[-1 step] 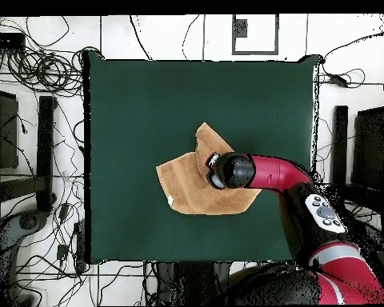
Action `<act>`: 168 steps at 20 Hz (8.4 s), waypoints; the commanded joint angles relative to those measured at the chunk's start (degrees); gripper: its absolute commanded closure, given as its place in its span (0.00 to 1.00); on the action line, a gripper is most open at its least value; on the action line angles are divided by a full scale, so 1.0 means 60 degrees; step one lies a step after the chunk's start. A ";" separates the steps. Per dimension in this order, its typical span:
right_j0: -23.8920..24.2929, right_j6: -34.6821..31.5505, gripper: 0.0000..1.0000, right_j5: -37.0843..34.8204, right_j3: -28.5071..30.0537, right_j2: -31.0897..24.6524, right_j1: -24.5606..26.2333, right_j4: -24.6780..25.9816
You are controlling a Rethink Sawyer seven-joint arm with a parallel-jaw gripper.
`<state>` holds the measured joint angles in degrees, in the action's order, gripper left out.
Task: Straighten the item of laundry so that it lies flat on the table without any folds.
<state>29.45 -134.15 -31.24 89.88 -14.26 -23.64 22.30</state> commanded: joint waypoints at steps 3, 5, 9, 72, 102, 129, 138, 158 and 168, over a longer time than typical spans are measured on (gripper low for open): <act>0.0263 0.1099 0.00 0.0299 -0.0559 -0.0148 0.1063 0.0802; 0.0344 0.1224 0.00 0.0146 -0.0653 -0.0181 0.1048 0.0779; 0.0583 0.1527 0.00 -0.0104 -0.0933 -0.0296 0.1182 0.0746; 0.2560 0.3670 0.00 -0.2702 -0.3661 -0.2168 0.2440 0.2741; 0.3126 0.6443 0.00 -0.5943 -0.6602 -0.3426 0.2640 0.3606; 0.1039 0.1048 0.00 -0.0353 -0.2487 -0.1067 0.2050 0.4016; 0.0388 0.0899 0.00 -0.0509 -0.2058 -0.0318 0.1584 0.2962; -0.1544 0.0136 0.00 -0.0410 -0.1540 0.1189 0.0926 0.1277; -0.2140 0.0189 0.00 -0.0201 -0.1539 0.1795 0.1026 0.0395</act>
<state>20.46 -116.99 -35.51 73.12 -2.82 -20.38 29.42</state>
